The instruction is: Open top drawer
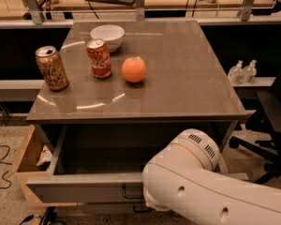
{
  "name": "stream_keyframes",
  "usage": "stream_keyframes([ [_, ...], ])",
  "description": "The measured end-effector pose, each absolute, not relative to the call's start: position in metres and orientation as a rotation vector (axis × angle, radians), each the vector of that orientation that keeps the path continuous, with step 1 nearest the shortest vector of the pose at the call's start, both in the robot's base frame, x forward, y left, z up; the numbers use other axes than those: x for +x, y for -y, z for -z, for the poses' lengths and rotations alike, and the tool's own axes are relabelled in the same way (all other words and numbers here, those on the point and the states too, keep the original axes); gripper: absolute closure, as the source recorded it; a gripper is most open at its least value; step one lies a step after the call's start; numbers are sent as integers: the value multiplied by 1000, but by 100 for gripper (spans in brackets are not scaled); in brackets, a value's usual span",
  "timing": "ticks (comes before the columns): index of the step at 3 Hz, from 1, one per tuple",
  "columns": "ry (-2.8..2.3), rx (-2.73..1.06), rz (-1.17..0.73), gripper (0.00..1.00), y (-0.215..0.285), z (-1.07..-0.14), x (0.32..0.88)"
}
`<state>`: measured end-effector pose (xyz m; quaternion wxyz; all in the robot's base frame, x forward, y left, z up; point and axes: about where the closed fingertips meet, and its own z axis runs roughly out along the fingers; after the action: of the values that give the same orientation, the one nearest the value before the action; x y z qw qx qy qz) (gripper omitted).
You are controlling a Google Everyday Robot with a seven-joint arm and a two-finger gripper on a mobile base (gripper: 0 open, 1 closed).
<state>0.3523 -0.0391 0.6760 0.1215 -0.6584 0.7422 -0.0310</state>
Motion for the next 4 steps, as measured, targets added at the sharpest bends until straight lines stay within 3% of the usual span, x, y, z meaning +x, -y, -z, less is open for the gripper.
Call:
stream_keyframes([
  [2,-2167,-1922,91,95,39,-676,352],
  [3,-2167,-1922,91,70,39,-676,352],
  [4,-2167,-1922,91,79,39,-676,352],
])
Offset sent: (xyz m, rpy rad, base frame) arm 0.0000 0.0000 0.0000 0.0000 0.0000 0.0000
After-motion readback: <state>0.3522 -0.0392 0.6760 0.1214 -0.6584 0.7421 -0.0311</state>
